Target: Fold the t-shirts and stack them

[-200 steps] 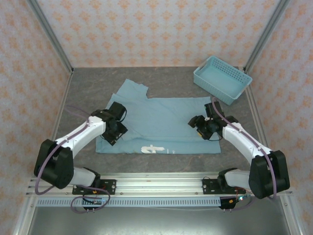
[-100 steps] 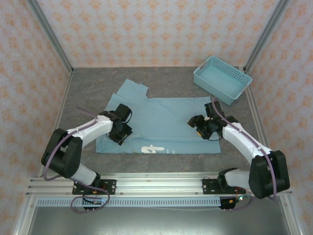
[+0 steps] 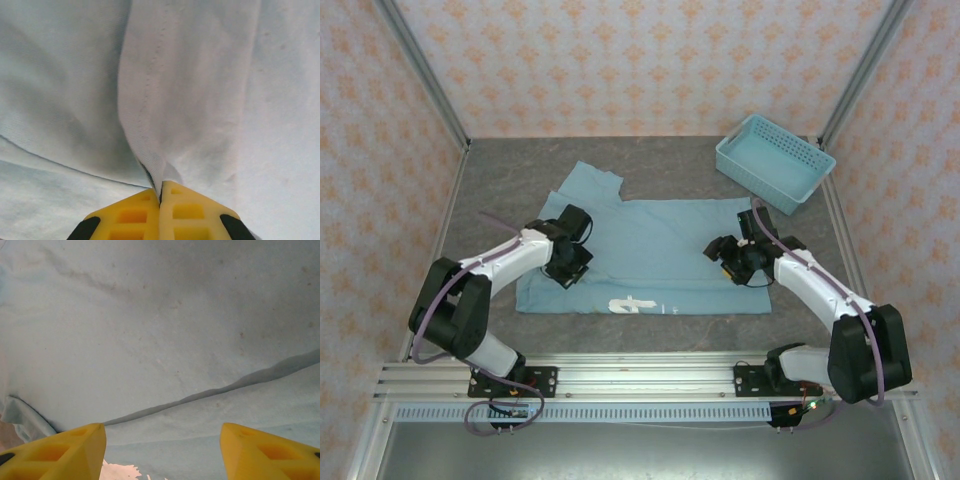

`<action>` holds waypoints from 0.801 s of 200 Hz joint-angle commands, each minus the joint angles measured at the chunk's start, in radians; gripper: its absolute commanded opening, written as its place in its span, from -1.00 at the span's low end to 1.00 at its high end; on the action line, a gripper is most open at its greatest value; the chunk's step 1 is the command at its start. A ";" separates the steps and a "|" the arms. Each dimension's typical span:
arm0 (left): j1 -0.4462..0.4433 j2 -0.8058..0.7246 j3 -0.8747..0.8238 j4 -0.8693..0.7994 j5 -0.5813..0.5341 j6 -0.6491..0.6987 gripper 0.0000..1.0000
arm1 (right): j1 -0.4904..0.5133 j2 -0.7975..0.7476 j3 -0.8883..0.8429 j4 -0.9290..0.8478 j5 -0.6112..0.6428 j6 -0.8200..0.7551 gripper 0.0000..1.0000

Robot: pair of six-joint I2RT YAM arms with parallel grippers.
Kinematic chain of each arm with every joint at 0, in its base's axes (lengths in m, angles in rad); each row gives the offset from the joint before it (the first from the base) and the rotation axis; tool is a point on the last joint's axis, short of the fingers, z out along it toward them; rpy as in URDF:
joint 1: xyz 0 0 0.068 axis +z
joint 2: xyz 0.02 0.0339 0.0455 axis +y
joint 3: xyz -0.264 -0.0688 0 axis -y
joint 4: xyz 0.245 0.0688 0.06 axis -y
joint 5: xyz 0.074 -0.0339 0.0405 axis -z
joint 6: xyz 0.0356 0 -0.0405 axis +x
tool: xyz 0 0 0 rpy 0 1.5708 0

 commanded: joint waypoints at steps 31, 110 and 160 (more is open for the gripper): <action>-0.024 0.104 0.172 -0.081 -0.042 0.105 -1.00 | 0.003 0.014 0.021 0.002 0.021 -0.001 0.23; -0.076 0.395 0.538 -0.282 -0.126 0.345 -1.00 | 0.003 0.015 0.025 -0.017 0.026 -0.003 0.22; -0.101 0.494 0.662 -0.322 -0.172 0.438 -1.00 | 0.003 0.019 0.021 -0.014 0.026 -0.001 0.22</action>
